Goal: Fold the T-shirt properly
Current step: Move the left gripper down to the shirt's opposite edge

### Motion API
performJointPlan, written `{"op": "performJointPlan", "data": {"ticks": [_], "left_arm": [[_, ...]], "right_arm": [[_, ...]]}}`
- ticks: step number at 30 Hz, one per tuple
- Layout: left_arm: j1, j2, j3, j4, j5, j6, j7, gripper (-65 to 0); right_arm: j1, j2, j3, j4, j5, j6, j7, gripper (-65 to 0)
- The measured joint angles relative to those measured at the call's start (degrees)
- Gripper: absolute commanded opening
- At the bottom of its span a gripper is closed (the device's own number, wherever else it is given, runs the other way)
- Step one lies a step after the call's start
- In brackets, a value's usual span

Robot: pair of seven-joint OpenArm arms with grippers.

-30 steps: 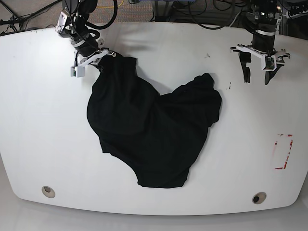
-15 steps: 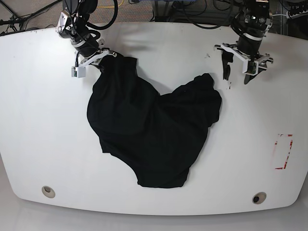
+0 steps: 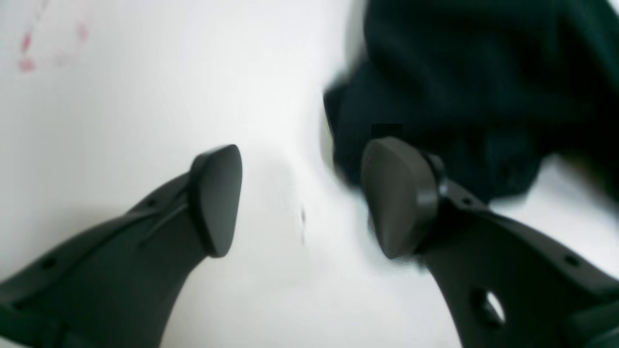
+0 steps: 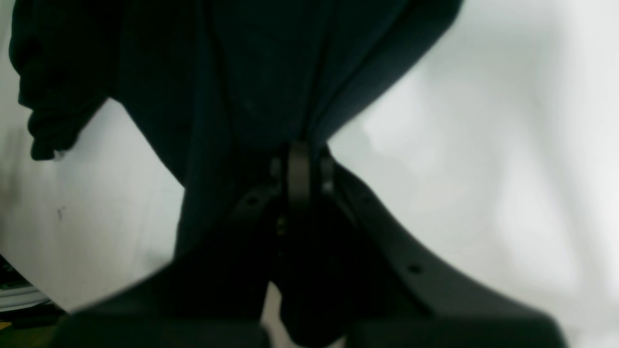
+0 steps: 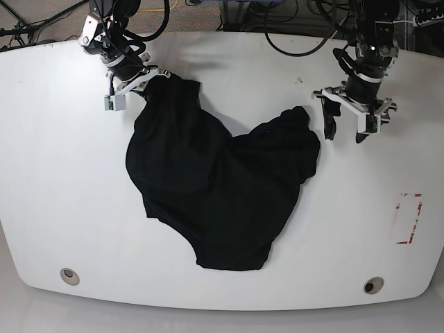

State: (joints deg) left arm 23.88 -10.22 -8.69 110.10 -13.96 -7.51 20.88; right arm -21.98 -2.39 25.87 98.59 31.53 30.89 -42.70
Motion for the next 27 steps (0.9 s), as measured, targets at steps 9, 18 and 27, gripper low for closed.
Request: {"op": "performJointPlan", "data": {"ticks": [9, 18, 27], "left_arm": [[-4.28, 0.11, 0.5, 0.7, -3.5, -0.39, 11.56, -23.1], [-9.79, -0.11, 0.74, 1.51, -5.77, -1.51, 18.56, -21.0], [-16.39, -0.11, 0.31, -3.56, -4.35, -1.07, 21.24, -21.6]], "right_arm": [[-2.82, 0.15, -1.9, 4.92, -0.13, -0.55, 0.17, -65.0], [-4.11, 0.22, -1.18, 5.7, 0.22, -0.63, 0.0, -65.0], [-3.82, 0.28, -1.53, 5.53, -0.35, -0.68, -0.07, -65.0]]}}
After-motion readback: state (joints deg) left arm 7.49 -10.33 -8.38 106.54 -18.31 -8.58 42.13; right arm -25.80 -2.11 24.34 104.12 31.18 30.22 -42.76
